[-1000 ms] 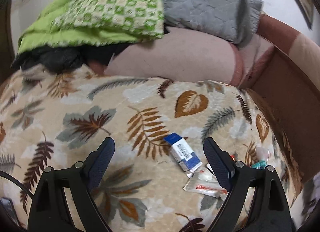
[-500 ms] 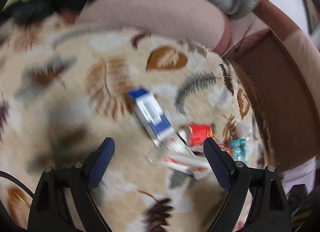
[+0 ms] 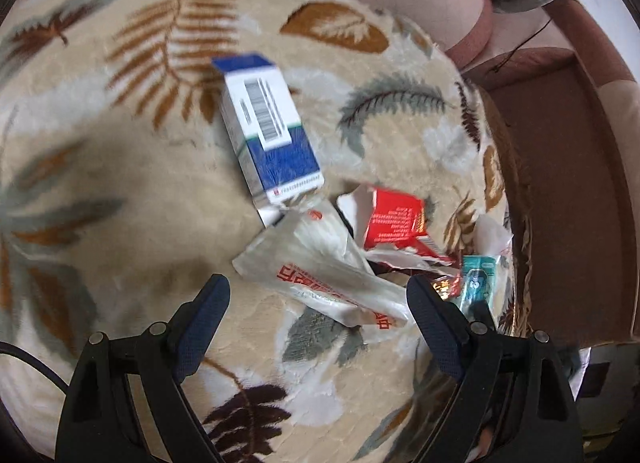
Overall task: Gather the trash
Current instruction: 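Grasp the white wrapper with the left tool while the right tool grasps the teal packet, then carry the white wrapper and teal packet to the red basket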
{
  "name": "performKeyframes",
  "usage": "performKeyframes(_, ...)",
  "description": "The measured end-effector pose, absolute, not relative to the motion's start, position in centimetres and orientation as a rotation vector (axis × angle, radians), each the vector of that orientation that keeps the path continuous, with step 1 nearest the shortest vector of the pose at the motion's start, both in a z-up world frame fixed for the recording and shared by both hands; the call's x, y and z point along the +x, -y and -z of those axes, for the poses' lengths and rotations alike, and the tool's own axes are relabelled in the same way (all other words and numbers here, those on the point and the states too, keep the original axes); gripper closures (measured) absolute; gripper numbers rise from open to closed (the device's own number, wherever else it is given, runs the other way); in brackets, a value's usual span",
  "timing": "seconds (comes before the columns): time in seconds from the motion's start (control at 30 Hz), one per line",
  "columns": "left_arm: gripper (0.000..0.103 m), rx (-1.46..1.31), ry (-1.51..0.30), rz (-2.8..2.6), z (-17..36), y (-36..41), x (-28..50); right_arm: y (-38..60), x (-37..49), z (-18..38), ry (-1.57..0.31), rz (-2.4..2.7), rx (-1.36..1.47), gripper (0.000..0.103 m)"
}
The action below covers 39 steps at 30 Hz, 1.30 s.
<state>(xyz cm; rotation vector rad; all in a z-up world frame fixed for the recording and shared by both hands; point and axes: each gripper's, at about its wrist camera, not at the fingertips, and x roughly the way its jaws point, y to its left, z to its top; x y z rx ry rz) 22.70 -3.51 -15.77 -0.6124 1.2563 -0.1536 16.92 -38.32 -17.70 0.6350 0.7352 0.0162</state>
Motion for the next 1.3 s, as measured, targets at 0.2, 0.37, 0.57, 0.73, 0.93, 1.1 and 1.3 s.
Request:
performKeyframes(0.2, 0.033, -0.550, -1.282, 0.103, 17.1, 5.1, 23.8, 38.7, 10.8, 19.6, -0.579, 0.028, 0.846, 0.089)
performKeyframes(0.37, 0.056, -0.603, -1.306, 0.113, 16.8, 4.6, 23.1, 38.4, 10.0, 19.5, -0.527, -0.006, 0.854, 0.090)
performKeyframes(0.57, 0.076, -0.571, -1.296, 0.178, 15.4, 5.5, 22.2, 38.0, 9.2, 19.0, -0.453, -0.042, 0.845, 0.090)
performKeyframes(0.73, 0.077, -0.544, -1.209, 0.253, 10.8, 6.4, 19.4, 37.3, 8.4, 18.4, -0.406, -0.050, 0.793, 0.090)
performKeyframes(0.93, 0.077, -0.462, -1.075, 0.326, 5.5, 7.2, 16.5, 36.1, 6.4, 15.9, -0.384, -0.038, 0.713, 0.090)
performKeyframes(1.1, 0.077, -0.477, -1.042, 0.417, 3.7, 7.2, 15.6, 33.8, 2.6, 12.2, -0.401, -0.019, 0.573, 0.090)
performKeyframes(1.3, 0.077, -0.445, -1.020, 0.502, 2.4, 8.8, 13.6, 34.9, -3.4, 10.9, -0.441, 0.068, 0.603, 0.090)
